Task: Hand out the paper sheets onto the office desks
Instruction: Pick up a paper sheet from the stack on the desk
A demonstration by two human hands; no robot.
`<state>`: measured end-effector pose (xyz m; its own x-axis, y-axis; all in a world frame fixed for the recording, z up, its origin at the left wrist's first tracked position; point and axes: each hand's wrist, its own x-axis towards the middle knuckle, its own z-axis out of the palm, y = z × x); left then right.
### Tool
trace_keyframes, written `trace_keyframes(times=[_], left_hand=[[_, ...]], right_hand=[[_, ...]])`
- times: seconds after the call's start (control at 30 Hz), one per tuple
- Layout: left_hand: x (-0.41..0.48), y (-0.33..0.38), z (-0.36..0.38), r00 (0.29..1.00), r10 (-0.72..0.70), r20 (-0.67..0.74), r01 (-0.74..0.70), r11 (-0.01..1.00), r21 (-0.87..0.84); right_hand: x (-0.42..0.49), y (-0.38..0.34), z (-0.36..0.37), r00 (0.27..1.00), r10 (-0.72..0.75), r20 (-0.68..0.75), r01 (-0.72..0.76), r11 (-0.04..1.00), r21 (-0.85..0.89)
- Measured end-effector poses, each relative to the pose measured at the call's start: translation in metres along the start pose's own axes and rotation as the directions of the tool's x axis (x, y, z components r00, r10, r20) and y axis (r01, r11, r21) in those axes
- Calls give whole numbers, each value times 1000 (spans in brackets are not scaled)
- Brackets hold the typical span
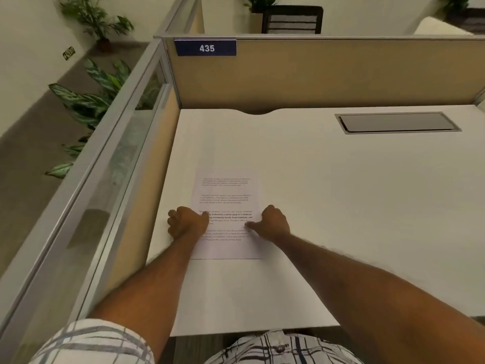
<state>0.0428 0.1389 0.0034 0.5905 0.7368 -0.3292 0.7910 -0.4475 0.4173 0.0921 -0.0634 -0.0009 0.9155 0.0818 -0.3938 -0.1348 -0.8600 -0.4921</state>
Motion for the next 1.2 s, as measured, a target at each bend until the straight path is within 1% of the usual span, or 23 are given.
trace_keyframes(times=[0.13,0.33,0.63,0.77,0.9,1.0,1.1,1.2], left_hand=[[-1,5,0,999,-47,14,48,998,-35],[-2,5,-1,996,-83,42,87,992,-93],[11,2,-9,991,-79,113,92,988,-121],[19,-2,-13,990,-31,138,47,992,-113],[14,-3,-20,995,36,93,-21,987,-161],[12,-9,-21,997,74,29,-66,974,-215],[10,-15,-22,997,79,-22,-81,970,-230],[8,-18,-21,989,126,-80,-141,965,-220]], right_hand=[[-1,0,6,999,18,-39,-20,999,-50],[-2,0,11,997,27,-68,-29,999,-24],[-4,3,12,997,-1,-71,1,1000,-2],[-3,3,11,997,-4,-72,4,1000,-3],[-3,4,11,997,-14,-72,15,1000,4],[-4,6,10,997,-16,-81,19,999,35],[-4,9,10,997,-14,-79,20,997,68],[-4,9,10,996,-23,-83,29,997,69]])
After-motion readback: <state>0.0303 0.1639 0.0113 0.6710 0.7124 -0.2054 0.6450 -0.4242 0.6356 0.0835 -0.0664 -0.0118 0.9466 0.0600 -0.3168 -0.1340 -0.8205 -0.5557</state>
